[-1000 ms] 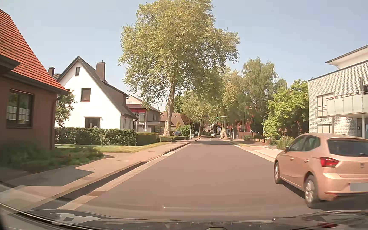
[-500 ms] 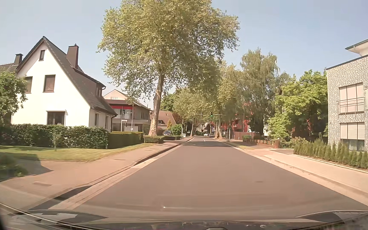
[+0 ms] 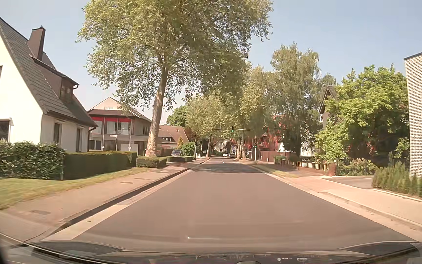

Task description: Follow the waypoints while adhering to traffic rules and regulations

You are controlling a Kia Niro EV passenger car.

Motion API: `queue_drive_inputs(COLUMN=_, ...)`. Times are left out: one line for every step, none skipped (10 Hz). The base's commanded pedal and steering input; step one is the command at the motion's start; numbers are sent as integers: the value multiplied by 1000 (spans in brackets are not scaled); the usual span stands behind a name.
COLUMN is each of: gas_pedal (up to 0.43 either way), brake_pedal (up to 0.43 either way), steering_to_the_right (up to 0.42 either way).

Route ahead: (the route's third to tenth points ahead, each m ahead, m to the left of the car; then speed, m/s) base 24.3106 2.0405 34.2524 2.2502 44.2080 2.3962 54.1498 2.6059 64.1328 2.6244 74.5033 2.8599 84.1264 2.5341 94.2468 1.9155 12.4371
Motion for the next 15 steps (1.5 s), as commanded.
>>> queue_drive_inputs(gas_pedal=169, brake_pedal=0, steering_to_the_right=26)
queue_drive_inputs(gas_pedal=169, brake_pedal=0, steering_to_the_right=23)
queue_drive_inputs(gas_pedal=169, brake_pedal=0, steering_to_the_right=18)
queue_drive_inputs(gas_pedal=169, brake_pedal=0, steering_to_the_right=13)
queue_drive_inputs(gas_pedal=169, brake_pedal=0, steering_to_the_right=9)
queue_drive_inputs(gas_pedal=169, brake_pedal=0, steering_to_the_right=5)
queue_drive_inputs(gas_pedal=169, brake_pedal=0, steering_to_the_right=3)
queue_drive_inputs(gas_pedal=169, brake_pedal=0, steering_to_the_right=2)
queue_drive_inputs(gas_pedal=169, brake_pedal=0, steering_to_the_right=1)
queue_drive_inputs(gas_pedal=169, brake_pedal=0, steering_to_the_right=-1)
queue_drive_inputs(gas_pedal=169, brake_pedal=0, steering_to_the_right=-3)
queue_drive_inputs(gas_pedal=169, brake_pedal=0, steering_to_the_right=-5)
queue_drive_inputs(gas_pedal=169, brake_pedal=0, steering_to_the_right=-5)
queue_drive_inputs(gas_pedal=169, brake_pedal=0, steering_to_the_right=-5)
queue_drive_inputs(gas_pedal=169, brake_pedal=0, steering_to_the_right=-7)
